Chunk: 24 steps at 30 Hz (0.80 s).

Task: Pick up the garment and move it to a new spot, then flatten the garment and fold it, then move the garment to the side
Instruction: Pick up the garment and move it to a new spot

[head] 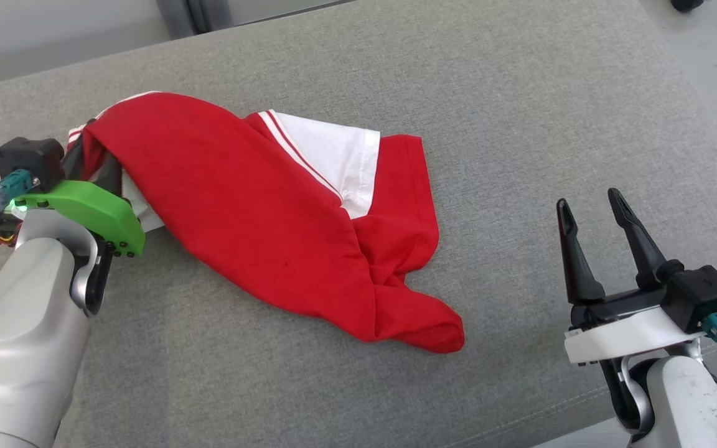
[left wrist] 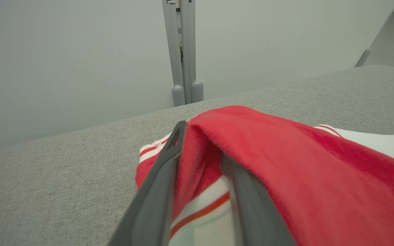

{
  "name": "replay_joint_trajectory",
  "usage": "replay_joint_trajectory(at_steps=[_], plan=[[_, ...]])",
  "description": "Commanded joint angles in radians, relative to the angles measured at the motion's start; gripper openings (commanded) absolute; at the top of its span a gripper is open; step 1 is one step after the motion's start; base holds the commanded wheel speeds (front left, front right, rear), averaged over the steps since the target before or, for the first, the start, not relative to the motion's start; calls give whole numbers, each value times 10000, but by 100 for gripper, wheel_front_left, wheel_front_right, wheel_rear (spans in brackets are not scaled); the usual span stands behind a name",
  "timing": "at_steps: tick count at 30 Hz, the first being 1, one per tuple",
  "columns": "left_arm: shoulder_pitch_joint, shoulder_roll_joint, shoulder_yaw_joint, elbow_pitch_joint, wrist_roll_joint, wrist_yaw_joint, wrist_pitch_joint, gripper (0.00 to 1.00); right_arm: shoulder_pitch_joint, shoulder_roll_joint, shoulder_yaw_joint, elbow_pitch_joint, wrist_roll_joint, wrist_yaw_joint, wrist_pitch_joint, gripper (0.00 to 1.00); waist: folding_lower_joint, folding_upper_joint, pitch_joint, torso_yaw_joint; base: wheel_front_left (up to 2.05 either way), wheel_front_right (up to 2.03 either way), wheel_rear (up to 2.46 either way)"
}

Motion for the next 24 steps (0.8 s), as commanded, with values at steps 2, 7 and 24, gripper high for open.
replay_joint_trajectory(at_steps=[2,7,24], plan=[[331,-107,406,-97,101,-60,-32,100,-111,-35,-8,30,-110,-14,-7,100,0,0,-1,153,0,0,0],[886,-378,1009,-350,200,-167,-22,100,-41,-38,40,52,-311,-14,-7,100,0,0,-363,460,0,0,0],[4687,-1767,2943,-2791,1218,-257,-24,100,1022,-37,56,458,-746,-14,-7,100,0,0,-2413,1511,0,0,0]])
